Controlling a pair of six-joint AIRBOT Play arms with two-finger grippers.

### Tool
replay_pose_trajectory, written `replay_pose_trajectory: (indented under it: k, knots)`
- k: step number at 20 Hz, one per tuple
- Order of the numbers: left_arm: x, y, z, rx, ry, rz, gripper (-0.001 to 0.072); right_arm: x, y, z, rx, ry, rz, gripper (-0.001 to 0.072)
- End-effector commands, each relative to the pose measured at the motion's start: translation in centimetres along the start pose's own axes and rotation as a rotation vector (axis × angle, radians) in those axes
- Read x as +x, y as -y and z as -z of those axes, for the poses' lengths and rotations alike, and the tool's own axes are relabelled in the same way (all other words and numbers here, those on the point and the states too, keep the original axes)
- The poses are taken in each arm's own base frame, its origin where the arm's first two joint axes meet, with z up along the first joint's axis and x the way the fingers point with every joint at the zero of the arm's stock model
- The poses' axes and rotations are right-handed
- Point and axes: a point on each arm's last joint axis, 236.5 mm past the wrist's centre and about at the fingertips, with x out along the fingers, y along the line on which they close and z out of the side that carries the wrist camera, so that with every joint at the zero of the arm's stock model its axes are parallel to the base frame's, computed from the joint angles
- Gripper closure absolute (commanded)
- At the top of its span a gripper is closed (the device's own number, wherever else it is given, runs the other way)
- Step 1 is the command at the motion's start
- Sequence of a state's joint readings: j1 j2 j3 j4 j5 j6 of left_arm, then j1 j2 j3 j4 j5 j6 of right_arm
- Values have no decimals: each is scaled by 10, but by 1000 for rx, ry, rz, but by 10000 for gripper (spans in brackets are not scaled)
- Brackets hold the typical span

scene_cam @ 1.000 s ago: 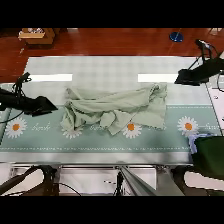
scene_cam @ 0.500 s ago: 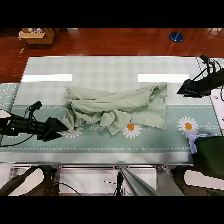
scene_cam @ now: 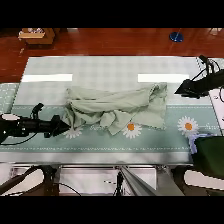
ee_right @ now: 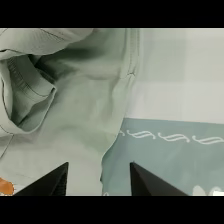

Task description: Fold the shirts.

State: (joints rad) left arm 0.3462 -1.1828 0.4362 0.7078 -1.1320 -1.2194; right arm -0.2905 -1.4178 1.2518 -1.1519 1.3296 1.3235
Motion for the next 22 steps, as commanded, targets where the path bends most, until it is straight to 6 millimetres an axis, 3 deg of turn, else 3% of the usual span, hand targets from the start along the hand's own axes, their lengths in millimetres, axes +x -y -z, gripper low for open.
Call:
replay_pose_trajectory:
  k: [1,5,8,12,14,19,22]
  knots:
    - [7,13,-14,-19,45,63,656,-2,-3,1,-1,-1,-10,239]
    - [-2,35,-2,76,-23,124,672,-2,-5,1,0,0,-20,226]
    - [-12,47,-2,126,-6,137,673,-1,-27,-6,-17,28,-115,117]
    - [-28,63,1,191,26,157,674,7,-47,-19,33,55,-233,102]
    - [-39,68,2,206,43,172,675,19,-58,-22,59,35,-290,103]
    - [-67,70,-5,199,120,197,675,71,-80,-1,-46,-92,-241,107]
    - [-74,67,-5,177,124,213,675,94,-94,6,-99,-124,-226,107]
